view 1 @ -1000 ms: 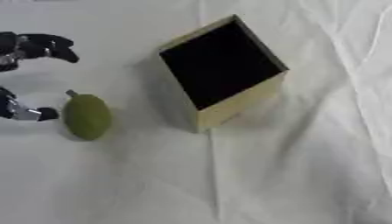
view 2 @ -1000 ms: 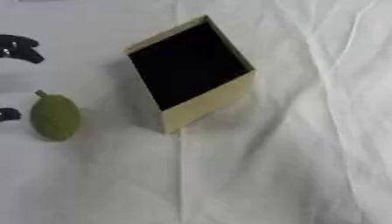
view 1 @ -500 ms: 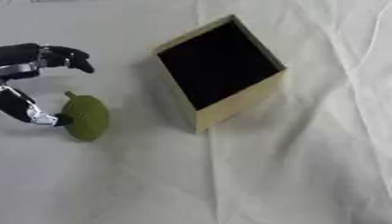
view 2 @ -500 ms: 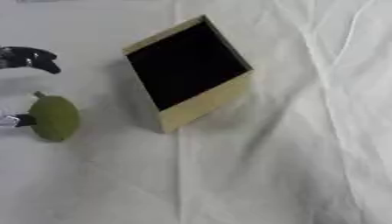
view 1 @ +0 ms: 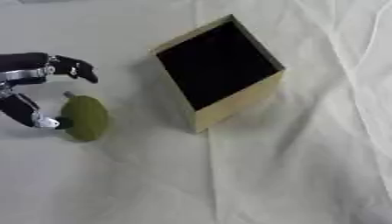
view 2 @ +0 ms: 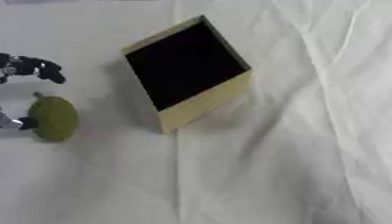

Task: Pick up objects on the table and place them in the box.

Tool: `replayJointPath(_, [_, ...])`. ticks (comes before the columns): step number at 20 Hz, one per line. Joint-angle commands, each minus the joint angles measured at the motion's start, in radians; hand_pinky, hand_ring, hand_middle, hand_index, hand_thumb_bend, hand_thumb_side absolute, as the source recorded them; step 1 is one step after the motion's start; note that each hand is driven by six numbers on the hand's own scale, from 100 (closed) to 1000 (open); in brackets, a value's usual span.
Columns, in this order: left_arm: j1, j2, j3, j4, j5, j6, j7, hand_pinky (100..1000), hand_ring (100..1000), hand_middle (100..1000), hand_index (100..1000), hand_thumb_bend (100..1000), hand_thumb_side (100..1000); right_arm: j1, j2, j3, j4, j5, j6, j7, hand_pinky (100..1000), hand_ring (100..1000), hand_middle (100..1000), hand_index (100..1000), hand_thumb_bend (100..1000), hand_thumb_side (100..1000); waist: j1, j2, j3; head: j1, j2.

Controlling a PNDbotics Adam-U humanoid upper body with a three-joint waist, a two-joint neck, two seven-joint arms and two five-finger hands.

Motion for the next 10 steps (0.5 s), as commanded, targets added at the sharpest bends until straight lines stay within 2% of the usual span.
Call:
replayJointPath(1, [-0.007,0.02,-0.009,0.024,-0.036,-0.205,-0.202,858,979,830,904,432,100,-0.007,-0.012,0.0,-0.021,-0.007,-0.001,0.004,851,865,643,753,100,414,0.001,-0.022,-0.003,0.005,-0.012])
replayJointPath(6, [-0.007,0.007,-0.029,0.048,-0.103,-0.21,-0.203,857,904,821,897,441,100,-0.006,-0.01,0.001,-0.021,-0.011,-0.001,0.007,852,865,642,753,100,418,0.001,-0.022,-0.005,0.006,-0.013])
replayJointPath(10, [-0.009,-0.002,-0.042,0.067,-0.14,-0.211,-0.203,856,881,813,889,450,100,-0.007,-0.009,0.0,-0.021,-0.013,-0.001,0.007,853,865,641,753,100,419,0.001,-0.022,-0.006,0.008,-0.01])
